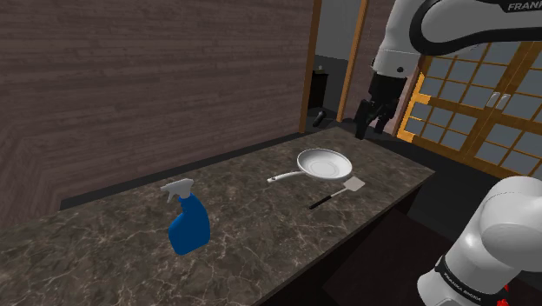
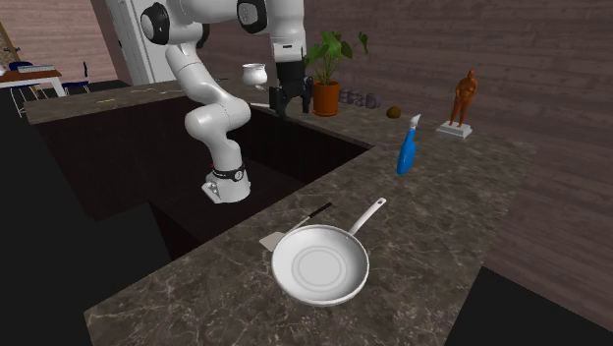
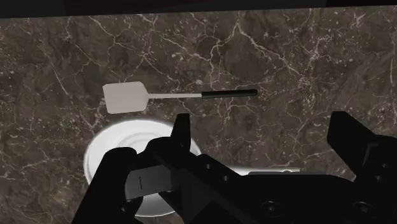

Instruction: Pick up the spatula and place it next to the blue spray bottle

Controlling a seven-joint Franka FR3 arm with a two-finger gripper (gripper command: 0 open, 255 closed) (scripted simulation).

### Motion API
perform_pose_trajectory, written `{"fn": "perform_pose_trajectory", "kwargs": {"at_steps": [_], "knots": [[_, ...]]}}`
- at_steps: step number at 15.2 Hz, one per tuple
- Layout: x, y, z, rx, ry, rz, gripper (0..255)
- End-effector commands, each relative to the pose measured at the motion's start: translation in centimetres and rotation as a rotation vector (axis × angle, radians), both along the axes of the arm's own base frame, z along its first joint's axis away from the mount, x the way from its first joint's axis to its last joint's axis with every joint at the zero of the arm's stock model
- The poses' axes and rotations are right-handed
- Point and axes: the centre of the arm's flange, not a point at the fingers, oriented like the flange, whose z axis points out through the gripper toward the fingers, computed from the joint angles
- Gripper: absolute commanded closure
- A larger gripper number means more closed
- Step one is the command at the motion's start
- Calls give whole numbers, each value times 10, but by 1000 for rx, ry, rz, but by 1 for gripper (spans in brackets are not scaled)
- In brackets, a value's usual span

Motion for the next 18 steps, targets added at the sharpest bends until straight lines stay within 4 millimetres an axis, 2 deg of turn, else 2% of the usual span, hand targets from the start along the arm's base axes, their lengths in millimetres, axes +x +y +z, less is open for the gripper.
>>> {"fn": "perform_pose_trajectory", "kwargs": {"at_steps": [1,9,18], "knots": [[0,0,0,0,0,0,0],[12,-41,-96,-9,-33,568,0],[54,-72,-203,-20,-71,1207,0]]}}
